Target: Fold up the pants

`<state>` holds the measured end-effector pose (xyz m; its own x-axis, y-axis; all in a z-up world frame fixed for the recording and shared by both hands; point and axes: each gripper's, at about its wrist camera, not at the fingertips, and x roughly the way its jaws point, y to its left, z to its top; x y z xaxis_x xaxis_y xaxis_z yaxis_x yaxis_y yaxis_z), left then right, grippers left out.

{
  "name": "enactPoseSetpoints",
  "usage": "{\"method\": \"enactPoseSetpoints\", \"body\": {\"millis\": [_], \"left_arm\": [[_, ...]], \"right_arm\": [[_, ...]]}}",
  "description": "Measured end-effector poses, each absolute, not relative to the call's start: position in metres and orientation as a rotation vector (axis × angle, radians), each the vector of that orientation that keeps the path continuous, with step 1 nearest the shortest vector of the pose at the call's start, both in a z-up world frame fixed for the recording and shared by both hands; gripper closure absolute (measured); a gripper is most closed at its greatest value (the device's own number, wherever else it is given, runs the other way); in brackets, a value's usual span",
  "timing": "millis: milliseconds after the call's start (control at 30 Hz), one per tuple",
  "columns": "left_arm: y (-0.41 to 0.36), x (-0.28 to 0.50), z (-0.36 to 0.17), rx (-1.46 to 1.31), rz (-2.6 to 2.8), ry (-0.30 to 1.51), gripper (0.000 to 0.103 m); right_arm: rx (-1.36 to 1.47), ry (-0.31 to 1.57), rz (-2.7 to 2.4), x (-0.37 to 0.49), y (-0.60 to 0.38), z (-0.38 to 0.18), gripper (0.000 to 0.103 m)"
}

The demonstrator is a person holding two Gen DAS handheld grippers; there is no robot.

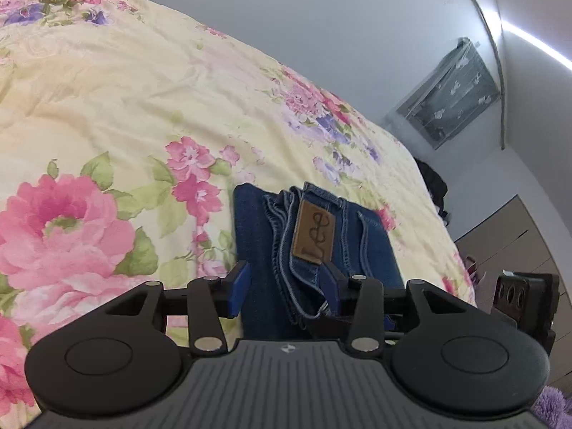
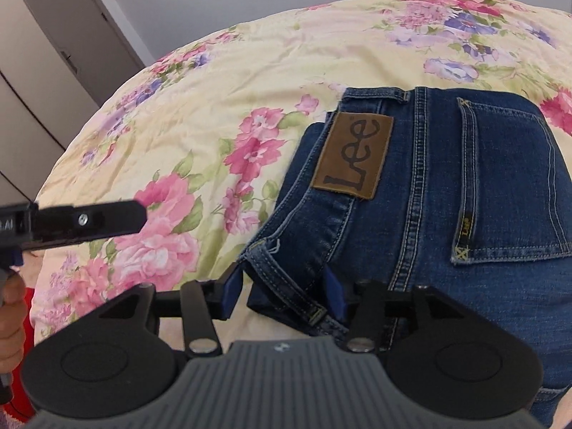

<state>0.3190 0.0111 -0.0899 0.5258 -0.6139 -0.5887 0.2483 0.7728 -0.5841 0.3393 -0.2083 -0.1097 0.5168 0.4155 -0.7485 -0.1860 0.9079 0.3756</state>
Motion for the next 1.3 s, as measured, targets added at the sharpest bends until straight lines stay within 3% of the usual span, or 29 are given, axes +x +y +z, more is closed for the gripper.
{"method": "enactPoseSetpoints", "body": {"millis": [267, 400, 500, 733, 900, 1100, 1300], "left_arm": [[-0.023, 0.373, -0.125, -0.663, -0.558, 0.925, 0.041], [-0.041, 0.4, -0.153, -0.68, -0.55, 0.947, 0.041], [-0.051, 0.418, -0.172, -0.687, -0.576, 0.97, 0.041], [-0.057, 0.441, -0.204, -0.714, -0.674, 0.989, 0.039], [-0.069, 0.45, -0.203, -0.731, -0.737, 1.01, 0.052], [-0.108, 0.429, -0.149, -0.391, -0.676, 0.925, 0.079], [-0.136, 0.394, -0.084, -0.12, -0.693, 0.793, 0.084]], "right_arm": [[0.171, 0.878, 0.232, 0.359, -0.274, -0.074, 0.058], [0.167, 0.893, 0.158, 0.379, -0.318, -0.09, 0.077], [0.208, 0.91, 0.158, 0.387, -0.343, -0.109, 0.085], [0.302, 0.892, 0.228, 0.395, -0.358, -0.143, 0.087], [0.327, 0.893, 0.258, 0.403, -0.361, -0.151, 0.091], [0.401, 0.929, 0.23, 0.407, -0.373, -0.157, 0.103], [0.306, 0.917, 0.201, 0.398, -0.359, -0.133, 0.1]]}}
